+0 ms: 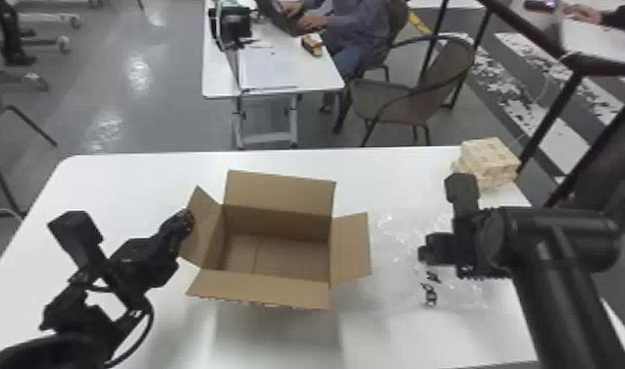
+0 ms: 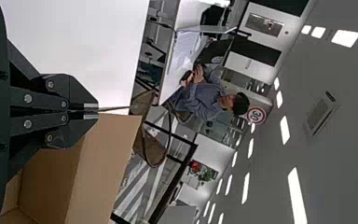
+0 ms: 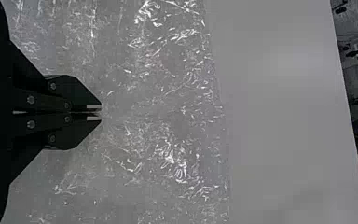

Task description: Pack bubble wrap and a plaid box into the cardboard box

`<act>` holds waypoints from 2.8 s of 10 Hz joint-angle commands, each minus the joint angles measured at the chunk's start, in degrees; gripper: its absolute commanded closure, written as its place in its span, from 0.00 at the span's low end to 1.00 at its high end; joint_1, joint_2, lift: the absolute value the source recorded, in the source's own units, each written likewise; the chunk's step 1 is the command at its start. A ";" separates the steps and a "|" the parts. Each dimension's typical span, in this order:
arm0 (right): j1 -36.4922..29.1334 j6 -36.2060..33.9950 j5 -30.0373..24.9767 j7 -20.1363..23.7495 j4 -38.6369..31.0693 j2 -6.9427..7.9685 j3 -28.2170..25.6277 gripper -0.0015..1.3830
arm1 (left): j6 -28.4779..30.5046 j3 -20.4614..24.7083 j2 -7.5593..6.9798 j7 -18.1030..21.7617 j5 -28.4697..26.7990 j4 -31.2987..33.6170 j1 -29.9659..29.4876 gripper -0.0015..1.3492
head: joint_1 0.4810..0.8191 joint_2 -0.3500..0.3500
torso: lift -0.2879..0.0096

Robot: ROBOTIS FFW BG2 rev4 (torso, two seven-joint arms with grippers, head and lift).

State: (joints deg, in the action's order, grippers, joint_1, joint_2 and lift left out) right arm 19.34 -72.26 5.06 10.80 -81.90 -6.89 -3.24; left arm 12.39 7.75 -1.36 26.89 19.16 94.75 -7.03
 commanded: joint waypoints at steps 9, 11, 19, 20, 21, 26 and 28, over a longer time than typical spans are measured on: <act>-8.71 -8.43 0.48 22.07 -26.65 -4.88 -8.62 0.93 | -1.23 0.16 0.48 -1.67 0.44 -1.05 0.00 0.88 | 0.63 0.40 | 0.73; -8.88 -7.81 1.18 24.09 -29.37 -4.80 -9.06 0.93 | -3.52 -0.81 0.57 -5.71 1.93 -1.14 -1.06 0.88 | 0.63 0.41 | 0.73; -5.28 0.45 9.89 25.41 -30.25 -0.67 -8.71 0.93 | -8.79 -5.55 -0.13 -14.15 4.57 -1.41 -2.47 0.88 | 0.63 0.49 | 0.73; -5.10 2.29 11.29 25.41 -28.93 0.30 -7.74 0.93 | -8.88 -5.99 -0.57 -14.59 4.92 -1.58 -2.47 0.88 | 0.63 0.50 | 0.73; -4.31 3.61 11.73 25.41 -28.93 0.65 -7.13 0.93 | -9.05 -6.34 -0.92 -14.77 5.36 -1.58 -2.47 0.88 | 0.63 0.53 | 0.73; -1.76 8.27 16.21 25.41 -27.35 2.76 -5.02 0.93 | -9.14 -7.31 -1.98 -16.08 6.15 -1.58 -2.38 0.88 | 0.62 0.59 | 0.73; -1.06 9.15 17.80 25.41 -27.35 2.94 -4.40 0.93 | -9.14 -7.40 -2.24 -16.35 6.24 -1.58 -2.47 0.88 | 0.60 0.62 | 0.73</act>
State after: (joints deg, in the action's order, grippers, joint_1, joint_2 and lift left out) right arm 18.06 -63.25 22.50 36.21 -109.26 -3.99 -7.78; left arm 3.24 0.39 -3.51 10.53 25.39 93.16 -9.47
